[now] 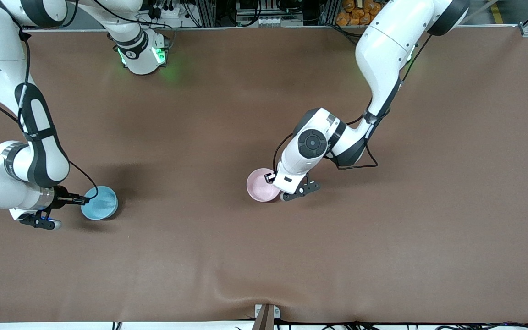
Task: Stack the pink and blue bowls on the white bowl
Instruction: 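Release the pink bowl with the left gripper while the right gripper grasps the blue bowl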
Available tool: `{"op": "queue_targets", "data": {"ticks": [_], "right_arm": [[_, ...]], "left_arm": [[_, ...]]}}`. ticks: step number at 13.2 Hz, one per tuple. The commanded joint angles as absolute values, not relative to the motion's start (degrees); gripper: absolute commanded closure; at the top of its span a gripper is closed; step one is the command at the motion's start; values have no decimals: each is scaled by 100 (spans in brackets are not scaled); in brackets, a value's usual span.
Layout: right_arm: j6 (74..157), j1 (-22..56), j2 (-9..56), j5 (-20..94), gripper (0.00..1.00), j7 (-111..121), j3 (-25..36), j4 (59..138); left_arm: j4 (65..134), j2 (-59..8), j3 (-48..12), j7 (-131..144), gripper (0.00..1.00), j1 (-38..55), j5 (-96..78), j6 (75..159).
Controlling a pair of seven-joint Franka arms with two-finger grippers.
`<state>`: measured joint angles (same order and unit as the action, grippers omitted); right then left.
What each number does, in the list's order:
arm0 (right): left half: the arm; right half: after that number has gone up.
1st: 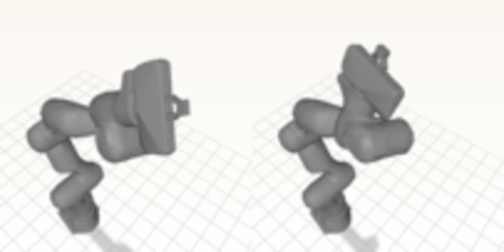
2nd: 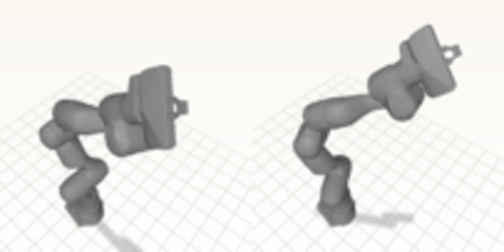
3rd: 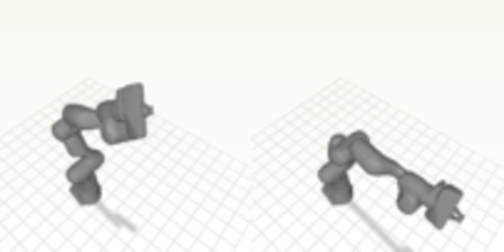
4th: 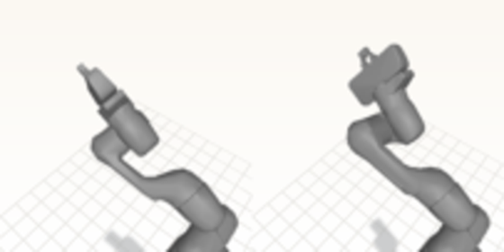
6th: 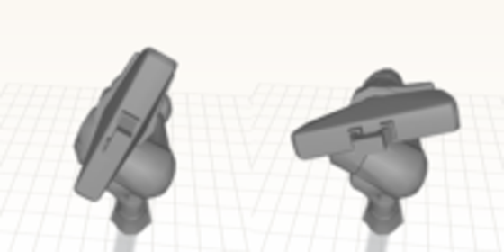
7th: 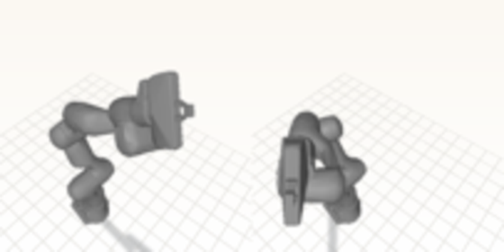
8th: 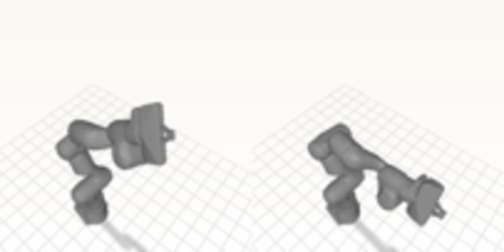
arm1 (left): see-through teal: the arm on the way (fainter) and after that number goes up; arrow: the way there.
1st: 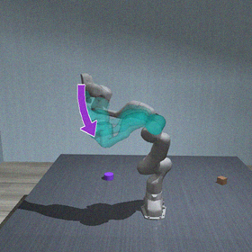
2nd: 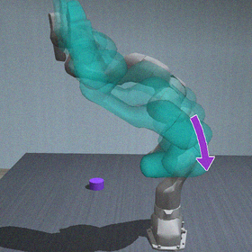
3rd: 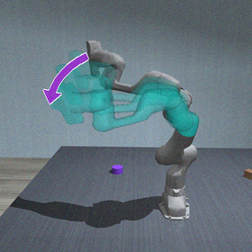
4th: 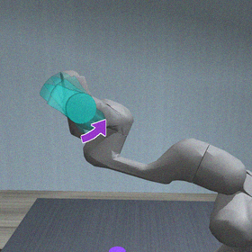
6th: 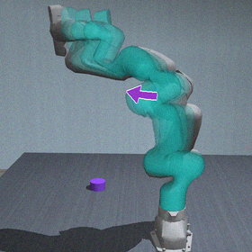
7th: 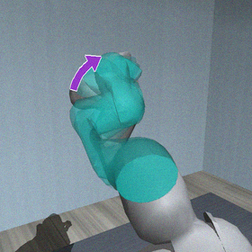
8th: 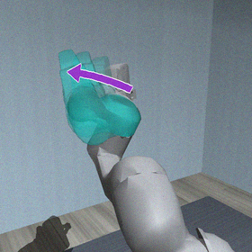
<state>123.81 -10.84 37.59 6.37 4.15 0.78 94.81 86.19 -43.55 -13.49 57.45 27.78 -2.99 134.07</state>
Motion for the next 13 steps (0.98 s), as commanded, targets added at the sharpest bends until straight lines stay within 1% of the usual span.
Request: {"op": "queue_targets", "data": {"ticks": [1,2,5,8,13], "right_arm": [[12139,-1125,3420,729,100,475,-166,9405],[11990,-1099,3358,738,100,449,-184,9343],[11725,-1046,3182,1150,100,247,-342,9290],[11514,-1028,2998,1353,100,-182,-631,9299],[11373,-730,2655,1371,100,-1983,-1255,9395]], "left_arm": [[8552,-4281,-1318,5985,0,2830,-194,13386],[8552,-4193,-1318,5977,0,2804,-185,13325],[8534,-3807,-1266,5933,0,2769,7,12755],[8525,-3403,-1274,5784,0,2602,491,12236],[8508,-2814,-1336,4380,0,1786,457,11515]]}}
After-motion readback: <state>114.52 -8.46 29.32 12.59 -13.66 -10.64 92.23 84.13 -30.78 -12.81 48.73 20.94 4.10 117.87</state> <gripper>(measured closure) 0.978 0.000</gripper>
